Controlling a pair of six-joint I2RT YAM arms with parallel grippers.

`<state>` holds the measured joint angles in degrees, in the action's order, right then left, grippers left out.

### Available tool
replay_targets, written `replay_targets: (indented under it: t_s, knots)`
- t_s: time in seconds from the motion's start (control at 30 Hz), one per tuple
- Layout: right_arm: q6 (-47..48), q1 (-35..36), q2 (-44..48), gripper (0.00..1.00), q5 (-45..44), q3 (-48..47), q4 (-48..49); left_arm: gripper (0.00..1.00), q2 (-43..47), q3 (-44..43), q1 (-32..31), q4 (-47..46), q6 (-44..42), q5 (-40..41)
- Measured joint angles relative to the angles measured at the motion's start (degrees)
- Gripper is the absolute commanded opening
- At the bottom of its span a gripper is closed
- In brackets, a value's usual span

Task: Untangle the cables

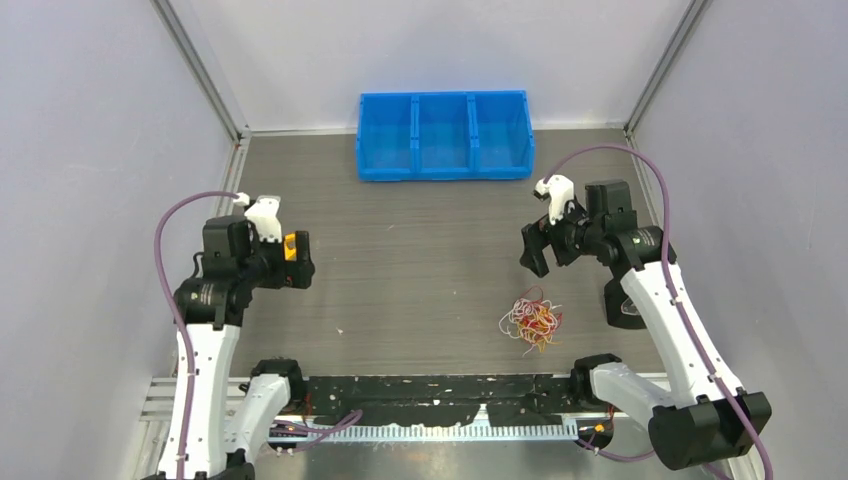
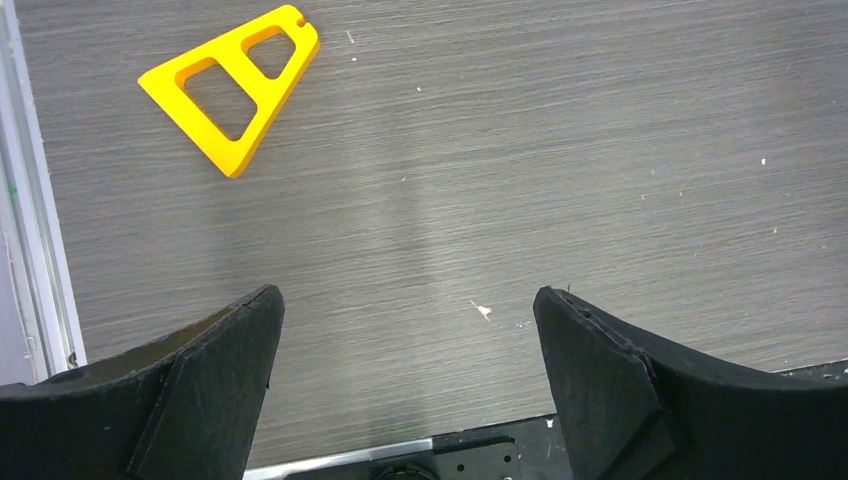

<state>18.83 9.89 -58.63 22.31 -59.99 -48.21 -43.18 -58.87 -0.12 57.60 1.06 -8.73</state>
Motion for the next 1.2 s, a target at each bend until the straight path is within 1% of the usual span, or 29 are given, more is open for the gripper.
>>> replay_targets:
  t_s: [0.07, 0.27, 0.37, 0.5, 0.6, 0.67, 0.77, 0.9, 0.93, 0.97, 1.0, 1.03, 1.07, 1.1, 1.13, 1.17, 1.2]
  knots:
    - [2.21, 0.0, 0.04, 0.95, 1.18, -0.66, -1.7, 1.0, -1.07, -0.13, 0.0, -0.52, -0.04, 0.0]
    - [16.46, 0.0, -0.7, 0.95, 4.98, -6.08, -12.02, 0.99, 0.07, -0.15, 0.0, -3.61, -3.69, 0.15]
    - [25.88, 0.07, -4.07, 0.95, 6.64, -8.92, -19.58, 1.0, 0.22, -0.59, 0.0, -4.22, -7.56, -0.92]
    - [33.75, 2.56, -9.9, 0.95, 5.86, -7.02, -25.53, 1.0, -0.39, -2.27, 0.0, -3.8, -10.32, -5.53]
    - [36.2, 8.22, -11.39, 0.95, 3.5, -1.36, -26.01, 0.99, -0.46, -2.38, 0.0, -3.87, -10.49, -9.38]
    - [36.54, 13.84, -11.08, 0.95, 1.27, 2.97, -25.66, 1.0, -0.04, -1.64, 0.0, -4.48, -9.99, -11.45]
    - [36.33, 19.3, -10.84, 0.95, -1.7, 7.37, -23.74, 1.0, 0.92, 0.24, 0.0, -5.49, -8.76, -13.86]
    - [35.85, 20.74, -13.27, 0.96, -7.45, 10.75, -18.86, 1.0, 1.38, 2.19, 0.0, -6.19, -7.61, -16.09]
    - [35.67, 20.76, -14.23, 0.98, -8.63, 11.1, -17.53, 1.0, 1.44, 2.45, 0.0, -6.34, -7.48, -16.44]
    - [35.54, 20.76, -15.54, 0.97, -10.01, 11.54, -15.61, 1.0, 1.57, 2.73, 0.0, -6.62, -7.37, -16.79]
    - [35.41, 20.76, -16.72, 0.86, -11.34, 12.09, -13.49, 1.0, 1.73, 3.06, 0.0, -7.02, -7.21, -17.0]
    - [35.21, 20.76, -17.79, 0.78, -12.52, 12.59, -11.54, 1.0, 1.77, 3.41, 0.0, -7.48, -7.02, -17.09]
    - [35.12, 20.76, -18.75, 0.6, -13.6, 13.03, -9.66, 1.0, 1.84, 3.85, 0.0, -8.02, -6.75, -17.16]
    - [34.88, 20.83, -19.69, 0.51, -14.29, 13.25, -8.22, 1.0, 1.92, 4.22, 0.0, -8.35, -6.14, -17.25]
    - [34.84, 20.98, -20.52, 0.34, -14.84, 13.27, -7.13, 1.0, 2.05, 4.7, 0.0, -8.87, -5.57, -17.33]
    - [33.97, 21.24, -21.81, 0.27, -15.41, 13.27, -5.55, 1.0, 2.16, 5.2, 0.0, -9.46, -4.81, -17.64]
    - [33.57, 21.55, -22.84, 0.16, -15.61, 13.14, -4.66, 1.0, 2.23, 5.68, 0.0, -10.1, -4.2, -18.36]
